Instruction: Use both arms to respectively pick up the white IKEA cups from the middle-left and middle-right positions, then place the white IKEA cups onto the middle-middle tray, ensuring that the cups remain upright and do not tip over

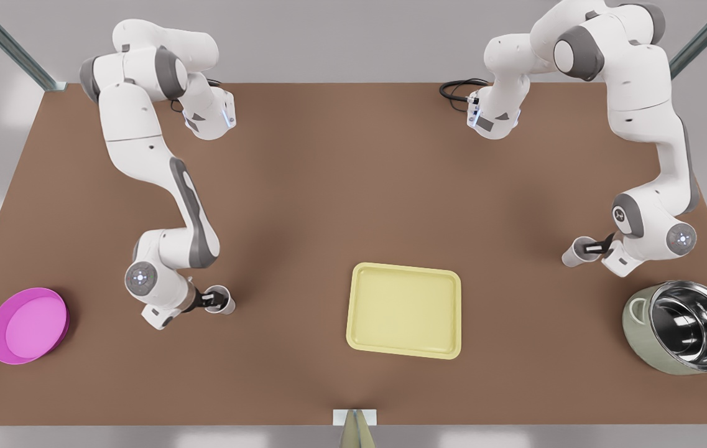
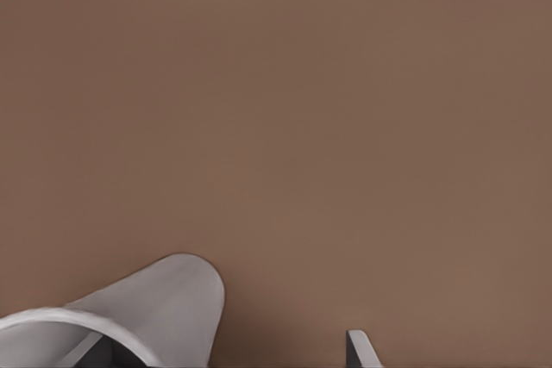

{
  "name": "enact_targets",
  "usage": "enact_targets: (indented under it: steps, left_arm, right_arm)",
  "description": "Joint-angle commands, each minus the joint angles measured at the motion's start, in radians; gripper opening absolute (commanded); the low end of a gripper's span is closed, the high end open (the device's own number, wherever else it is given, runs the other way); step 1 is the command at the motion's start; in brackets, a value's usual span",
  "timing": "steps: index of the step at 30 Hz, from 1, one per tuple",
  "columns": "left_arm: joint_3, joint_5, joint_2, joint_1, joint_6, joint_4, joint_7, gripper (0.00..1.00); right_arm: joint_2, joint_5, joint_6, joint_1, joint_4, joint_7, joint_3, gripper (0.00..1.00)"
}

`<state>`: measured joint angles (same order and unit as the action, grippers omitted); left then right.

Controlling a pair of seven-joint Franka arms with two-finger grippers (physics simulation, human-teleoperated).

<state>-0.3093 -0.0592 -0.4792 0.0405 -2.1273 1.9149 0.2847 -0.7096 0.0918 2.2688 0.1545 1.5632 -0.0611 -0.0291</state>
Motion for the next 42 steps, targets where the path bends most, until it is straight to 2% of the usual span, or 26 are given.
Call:
enact_targets:
  steps: [1,2,4,5,6,7,8,9,10,11,12,15,16,20,26,27,28,29,30,38,40,42]
  left_arm:
    - [0.010,-0.060,0.001,-0.001,-0.006,0.000,0.140,0.21]
    - [0.015,-0.060,0.001,-0.001,-0.006,-0.002,0.140,0.21]
    - [0.062,-0.062,0.010,-0.005,0.021,-0.037,0.137,0.21]
    - [0.065,-0.059,0.059,-0.031,0.067,-0.062,0.120,0.21]
    - [0.065,-0.050,0.117,-0.085,0.087,-0.062,0.085,0.21]
    - [0.068,-0.047,0.160,-0.132,0.092,-0.079,0.019,0.21]
    - [0.137,-0.051,0.123,-0.143,0.159,-0.184,-0.084,0.21]
    - [0.239,-0.050,-0.002,-0.142,0.299,-0.411,-0.286,0.21]
    - [0.326,-0.048,-0.096,-0.151,0.349,-0.552,-0.470,0.21]
    - [0.409,-0.048,-0.166,-0.177,0.348,-0.637,-0.678,0.21]
    - [0.418,-0.048,-0.203,-0.240,0.343,-0.674,-0.798,0.21]
    - [0.418,-0.047,-0.289,-0.352,0.237,-0.723,-0.935,0.21]
    - [0.417,-0.047,-0.335,-0.353,0.277,-0.801,-0.937,0.21]
    - [0.411,-0.011,-0.364,-0.340,0.377,-0.803,-0.927,0.21]
    - [0.415,-0.028,-0.424,-0.315,0.356,-0.801,-0.929,0.21]
    - [0.420,-0.036,-0.430,-0.312,0.336,-0.803,-0.927,0.27]
    - [0.427,-0.042,-0.437,-0.306,0.319,-0.801,-0.926,0.48]
    - [0.432,-0.042,-0.438,-0.303,0.313,-0.801,-0.926,0.93]
    - [0.432,-0.042,-0.438,-0.300,0.313,-0.801,-0.926,1.00]
    - [0.434,-0.033,-0.386,-0.244,0.438,-0.814,-0.926,1.00]
    - [0.432,-0.033,-0.309,-0.218,0.506,-0.812,-0.924,1.00]
    - [0.431,0.068,-0.205,-0.192,0.629,-0.812,-0.673,1.00]
  right_arm:
    - [-0.004,0.000,0.018,-0.001,-0.005,0.015,0.000,1.00]
    - [-0.005,-0.001,0.018,-0.003,-0.006,0.006,0.000,0.98]
    - [-0.005,-0.001,0.018,-0.003,-0.006,-0.023,0.000,0.56]
    - [-0.005,-0.003,0.018,-0.003,-0.008,-0.034,0.000,0.47]
    - [-0.004,-0.009,0.018,-0.001,-0.009,-0.039,0.000,0.46]
    - [-0.004,-0.010,0.018,0.005,-0.009,-0.039,0.000,0.35]
    - [-0.004,-0.010,0.018,0.008,-0.009,-0.039,0.000,0.22]
    - [-0.004,-0.012,0.018,0.011,-0.012,-0.036,0.000,0.21]
    - [-0.001,-0.012,0.015,0.017,-0.014,-0.039,0.000,0.21]
    - [0.004,-0.012,0.009,0.019,-0.014,-0.039,0.000,0.21]
    - [0.005,-0.012,0.009,0.022,-0.015,-0.036,0.000,0.21]
    - [0.024,-0.004,-0.080,0.025,-0.055,-0.034,0.011,0.21]
    - [0.038,0.002,-0.095,0.026,-0.069,-0.022,0.041,0.21]
    - [0.033,0.034,-0.081,0.056,-0.088,0.217,0.163,0.21]
    - [-0.045,0.032,0.023,0.275,-0.189,0.550,0.161,0.21]
    - [-0.062,0.034,0.046,0.296,-0.206,0.592,0.161,0.21]
    - [-0.064,0.034,0.083,0.323,-0.206,0.638,0.161,0.21]
    - [-0.074,0.034,0.120,0.341,-0.209,0.698,0.161,0.21]
    - [-0.094,0.034,0.164,0.361,-0.222,0.751,0.161,0.21]
    - [-0.202,0.032,0.218,0.415,-0.330,0.831,0.161,0.21]
    - [-0.231,0.032,0.227,0.433,-0.357,0.839,0.160,0.21]
    - [-0.278,0.031,0.258,0.454,-0.402,0.865,0.153,0.21]
